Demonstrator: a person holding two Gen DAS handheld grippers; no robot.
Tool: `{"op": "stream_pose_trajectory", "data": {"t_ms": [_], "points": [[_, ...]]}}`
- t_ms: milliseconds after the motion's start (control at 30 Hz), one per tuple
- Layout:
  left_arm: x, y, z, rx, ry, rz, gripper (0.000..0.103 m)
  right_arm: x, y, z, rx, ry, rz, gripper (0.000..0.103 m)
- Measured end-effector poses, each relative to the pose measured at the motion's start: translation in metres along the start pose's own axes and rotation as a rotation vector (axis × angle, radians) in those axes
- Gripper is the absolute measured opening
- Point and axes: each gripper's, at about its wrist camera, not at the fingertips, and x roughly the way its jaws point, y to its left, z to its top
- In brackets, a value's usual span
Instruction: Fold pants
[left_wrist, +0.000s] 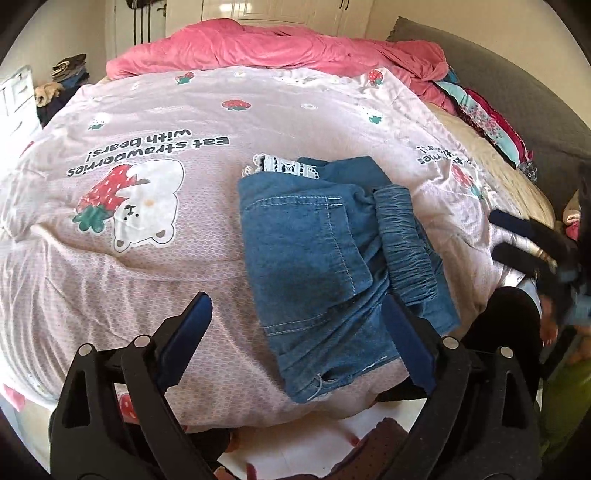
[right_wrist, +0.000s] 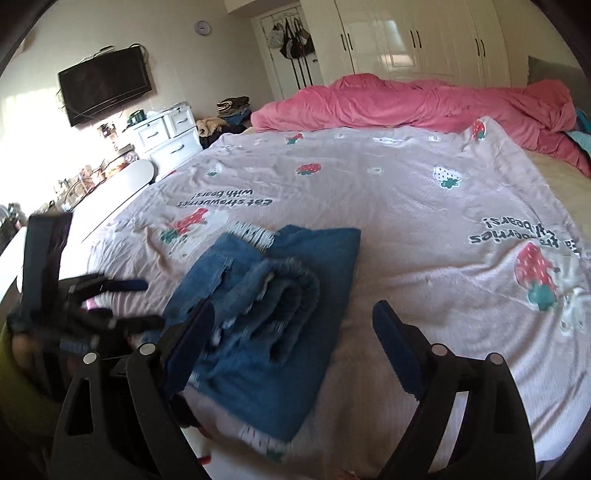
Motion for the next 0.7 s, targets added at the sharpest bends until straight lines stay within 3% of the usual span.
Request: {"op": "stream_pose_trajectory", "data": {"t_ms": [233,533,633,700], "points": [[0.001,0.012,0.003,-0.019,0.0,-0.001,0.09,-0.007,0.034,-0.029,-0.118,0.044,0.014,0.087],[0.022,0.041,0.014,-0.094,0.037,-0.017,0.09,0.014,0.101,-0.035,-0.349,0.069,0.073,0.085],[0.032,0.046,0.016,-0.124,0.056,-0.079,0.09,0.017,0.097,-0.03,-0.309,0.062,0.061,0.085],[0.039,0.047,0.016,-0.138,0.069,-0.112,0.087,0.016,0.073,-0.024,-0.192,0.051,0.046,0.085]]}}
